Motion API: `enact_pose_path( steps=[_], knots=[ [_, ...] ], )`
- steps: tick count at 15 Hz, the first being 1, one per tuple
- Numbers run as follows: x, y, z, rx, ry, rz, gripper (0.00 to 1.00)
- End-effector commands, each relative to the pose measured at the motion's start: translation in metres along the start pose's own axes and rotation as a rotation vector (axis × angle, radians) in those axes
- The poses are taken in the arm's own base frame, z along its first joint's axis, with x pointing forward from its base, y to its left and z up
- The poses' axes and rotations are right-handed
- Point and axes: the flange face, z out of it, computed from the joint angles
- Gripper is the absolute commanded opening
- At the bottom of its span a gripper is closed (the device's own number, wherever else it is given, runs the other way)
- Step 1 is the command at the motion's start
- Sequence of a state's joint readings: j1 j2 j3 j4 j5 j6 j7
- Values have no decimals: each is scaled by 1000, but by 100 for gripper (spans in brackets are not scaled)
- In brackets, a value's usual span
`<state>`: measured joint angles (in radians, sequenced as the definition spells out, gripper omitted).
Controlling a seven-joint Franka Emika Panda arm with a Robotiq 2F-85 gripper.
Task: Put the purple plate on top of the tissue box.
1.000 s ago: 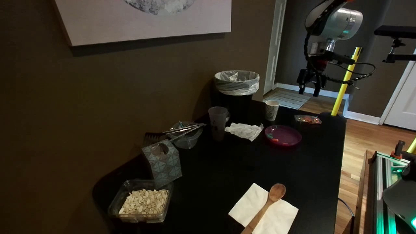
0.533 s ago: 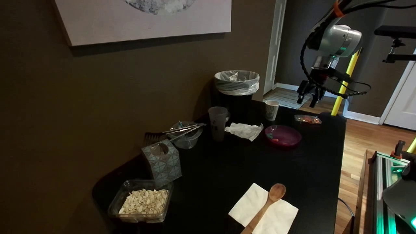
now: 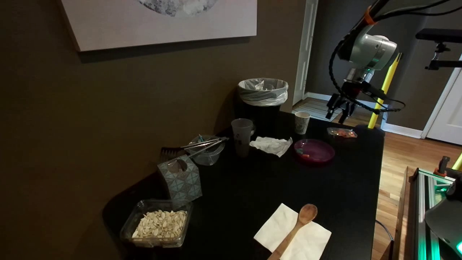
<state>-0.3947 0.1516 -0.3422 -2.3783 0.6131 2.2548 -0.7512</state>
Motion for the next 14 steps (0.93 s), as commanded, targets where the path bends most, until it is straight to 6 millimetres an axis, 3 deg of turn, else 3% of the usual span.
enact_pose_path(
  steps=[1, 5, 6, 14],
  knots=[
    [10, 19, 23, 68, 65, -60, 100],
    [12, 36, 41, 97, 52, -87, 100],
    [6, 26, 31, 81, 47, -80, 100],
    [11, 33, 39, 79, 38, -86, 100]
  ],
)
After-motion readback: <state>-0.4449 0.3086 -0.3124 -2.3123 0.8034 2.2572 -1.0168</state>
